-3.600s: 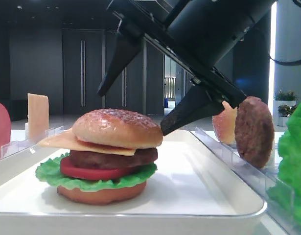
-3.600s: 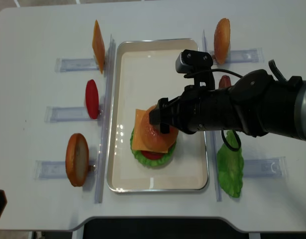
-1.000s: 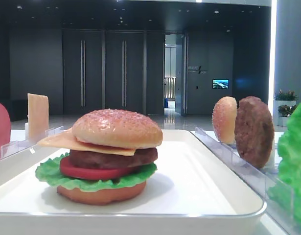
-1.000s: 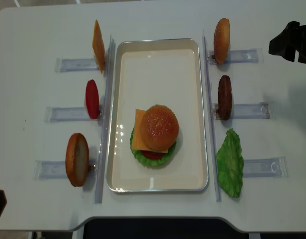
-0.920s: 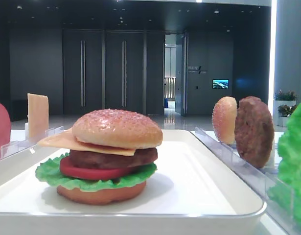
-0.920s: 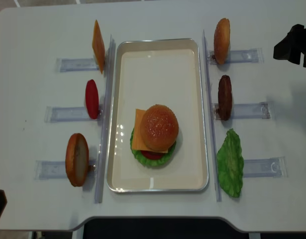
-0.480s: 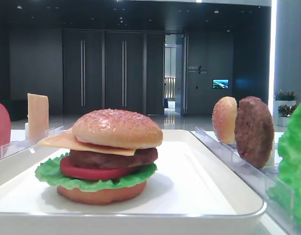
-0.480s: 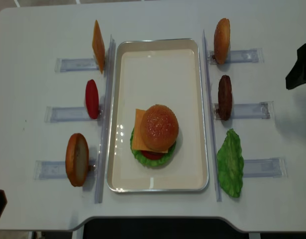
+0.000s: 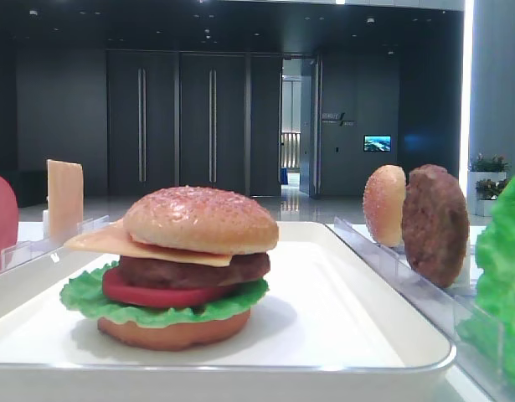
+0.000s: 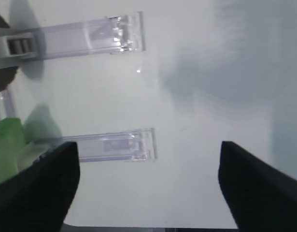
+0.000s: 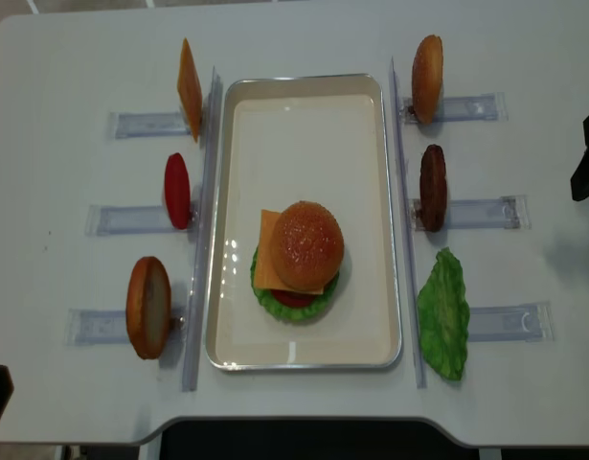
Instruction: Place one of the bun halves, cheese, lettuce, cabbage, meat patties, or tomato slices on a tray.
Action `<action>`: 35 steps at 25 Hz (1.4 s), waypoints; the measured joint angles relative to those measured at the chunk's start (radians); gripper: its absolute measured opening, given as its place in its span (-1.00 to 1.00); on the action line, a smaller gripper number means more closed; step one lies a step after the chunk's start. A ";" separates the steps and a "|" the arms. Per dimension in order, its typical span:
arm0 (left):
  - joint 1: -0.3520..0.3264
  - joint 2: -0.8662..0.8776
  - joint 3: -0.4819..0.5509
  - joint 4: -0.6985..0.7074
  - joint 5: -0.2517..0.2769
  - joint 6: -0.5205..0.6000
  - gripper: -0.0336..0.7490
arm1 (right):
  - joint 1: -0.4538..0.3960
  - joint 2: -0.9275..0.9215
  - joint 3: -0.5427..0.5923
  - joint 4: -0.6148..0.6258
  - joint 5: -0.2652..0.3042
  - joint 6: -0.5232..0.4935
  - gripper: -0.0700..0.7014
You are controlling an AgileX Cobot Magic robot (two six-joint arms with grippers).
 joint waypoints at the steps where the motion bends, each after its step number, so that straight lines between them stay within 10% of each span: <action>1: 0.000 0.000 0.000 0.000 0.000 0.000 -0.91 | 0.000 -0.010 0.000 -0.020 0.000 0.013 0.63; 35: 0.000 0.000 0.000 0.000 0.000 0.000 -0.91 | 0.000 -1.216 0.374 -0.128 0.007 0.033 0.62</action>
